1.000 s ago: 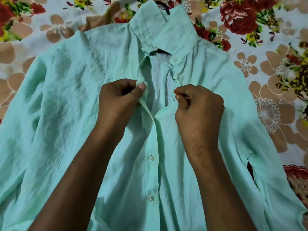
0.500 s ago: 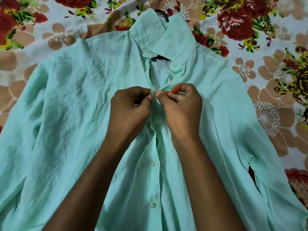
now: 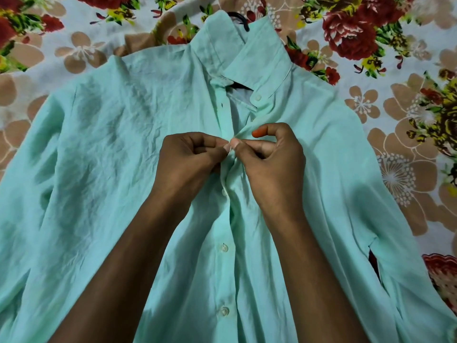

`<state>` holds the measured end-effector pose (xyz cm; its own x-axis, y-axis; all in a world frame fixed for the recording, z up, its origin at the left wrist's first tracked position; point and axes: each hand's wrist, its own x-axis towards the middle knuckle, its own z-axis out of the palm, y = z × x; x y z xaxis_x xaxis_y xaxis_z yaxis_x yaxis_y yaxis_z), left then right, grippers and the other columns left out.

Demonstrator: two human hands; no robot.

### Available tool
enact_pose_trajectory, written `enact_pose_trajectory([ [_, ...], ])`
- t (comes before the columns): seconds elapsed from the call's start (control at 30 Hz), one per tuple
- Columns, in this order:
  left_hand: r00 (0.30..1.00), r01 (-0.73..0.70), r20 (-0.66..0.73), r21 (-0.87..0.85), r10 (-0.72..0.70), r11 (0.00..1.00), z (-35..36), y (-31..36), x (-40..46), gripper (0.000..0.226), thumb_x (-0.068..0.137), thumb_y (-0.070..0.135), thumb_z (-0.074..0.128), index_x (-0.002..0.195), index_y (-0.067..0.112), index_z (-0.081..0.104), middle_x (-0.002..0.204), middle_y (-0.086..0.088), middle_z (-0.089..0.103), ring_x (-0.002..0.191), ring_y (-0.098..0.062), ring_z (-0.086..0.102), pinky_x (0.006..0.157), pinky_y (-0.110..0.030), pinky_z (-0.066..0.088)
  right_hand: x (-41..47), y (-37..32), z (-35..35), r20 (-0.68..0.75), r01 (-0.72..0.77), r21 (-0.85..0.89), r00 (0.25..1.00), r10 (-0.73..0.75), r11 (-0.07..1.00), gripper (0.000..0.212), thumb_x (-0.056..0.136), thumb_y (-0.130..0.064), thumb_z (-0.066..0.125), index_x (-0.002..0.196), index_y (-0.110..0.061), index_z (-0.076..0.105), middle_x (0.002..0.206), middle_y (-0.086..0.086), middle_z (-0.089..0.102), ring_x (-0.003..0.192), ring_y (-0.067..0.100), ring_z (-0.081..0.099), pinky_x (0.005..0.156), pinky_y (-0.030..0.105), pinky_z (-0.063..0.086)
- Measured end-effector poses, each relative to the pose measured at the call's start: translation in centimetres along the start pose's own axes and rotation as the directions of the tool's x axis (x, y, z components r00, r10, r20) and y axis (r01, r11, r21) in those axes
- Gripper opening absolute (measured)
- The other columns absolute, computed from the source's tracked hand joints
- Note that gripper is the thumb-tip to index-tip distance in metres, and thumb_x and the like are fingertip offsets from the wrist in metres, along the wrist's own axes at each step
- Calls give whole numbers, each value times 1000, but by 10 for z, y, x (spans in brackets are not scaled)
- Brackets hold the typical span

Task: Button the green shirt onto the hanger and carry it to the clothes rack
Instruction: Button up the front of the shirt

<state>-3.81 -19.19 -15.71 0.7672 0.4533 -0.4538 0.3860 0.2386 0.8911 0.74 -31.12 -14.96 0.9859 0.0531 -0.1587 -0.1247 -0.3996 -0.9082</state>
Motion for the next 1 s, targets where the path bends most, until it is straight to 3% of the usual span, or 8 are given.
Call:
enact_pose_trajectory([
  [0.2, 993, 91, -71, -84, -97, 992, 6, 1, 1, 4, 86, 6, 77, 84, 4, 79, 79, -18, 77, 76, -31, 76, 75, -39, 63, -2, -1, 7, -76, 130, -114, 987, -139, 985, 26, 86, -12, 77, 94, -18, 53, 78, -8, 74, 72, 1, 70, 66, 11, 51],
  [0.37, 984, 178, -9, -108, -180, 978, 5, 4, 2, 10, 89, 5, 73, 85, -2, 78, 74, -17, 76, 63, -22, 72, 62, -28, 61, 1, 4, 3, 6, 79, -226, 997, -80, 971, 24, 88, -15, 76, 95, -20, 54, 77, -10, 70, 76, 4, 69, 74, 24, 57],
  [0.47, 992, 5, -124, 249, 27, 968, 4, 1, 13, 21, 89, 30, 77, 77, 12, 78, 65, -1, 74, 58, -12, 69, 62, -30, 57, 8, -5, -3, -42, 210, -487, 964, -263, 847, 16, 88, -11, 71, 94, -18, 58, 84, -7, 66, 80, 15, 65, 76, 35, 55],
  [0.57, 930, -181, -200, 480, 308, 859, 9, 8, 22, 20, 84, 44, 77, 82, 25, 73, 66, 9, 69, 61, -3, 65, 63, -25, 52, 25, -17, -5, -14, 377, -530, 892, -452, 760, 15, 91, -6, 64, 102, -16, 65, 101, -1, 69, 99, 21, 59, 84, 32, 48],
  [0.67, 913, -240, -129, 599, 388, 764, 20, 12, 31, 30, 82, 48, 76, 98, 24, 68, 76, 10, 68, 70, -5, 65, 65, -28, 52, 45, -19, -5, 268, 445, -647, 893, -362, 619, 22, 97, -12, 60, 116, -20, 66, 113, -2, 69, 116, 23, 50, 91, 37, 46],
  [0.77, 907, -244, -78, 705, 415, 666, 27, 8, 41, 44, 79, 52, 74, 107, 21, 64, 87, 5, 68, 83, -17, 66, 71, -40, 55, 50, -11, -7, 381, 453, -771, 891, -247, 448, 29, 96, -13, 61, 122, -27, 62, 119, -3, 63, 121, 25, 46, 92, 37, 40],
  [0.87, 893, -240, -72, 759, 445, 605, 28, 8, 45, 35, 81, 43, 70, 105, 17, 67, 89, 3, 69, 85, -21, 65, 71, -43, 55, 53, 0, -9, 336, 463, -772, 879, -337, 437, 25, 92, -7, 66, 110, -25, 68, 108, -1, 63, 112, 26, 51, 88, 38, 42],
  [1.0, 874, -273, -110, 695, 474, 665, 25, 8, 45, 15, 80, 26, 61, 84, 19, 74, 76, 3, 71, 73, -19, 67, 66, -39, 57, 55, 13, -10, 158, 523, -619, 814, -559, 586, 14, 91, -1, 66, 96, -13, 72, 96, 4, 65, 95, 24, 56, 80, 32, 49],
])
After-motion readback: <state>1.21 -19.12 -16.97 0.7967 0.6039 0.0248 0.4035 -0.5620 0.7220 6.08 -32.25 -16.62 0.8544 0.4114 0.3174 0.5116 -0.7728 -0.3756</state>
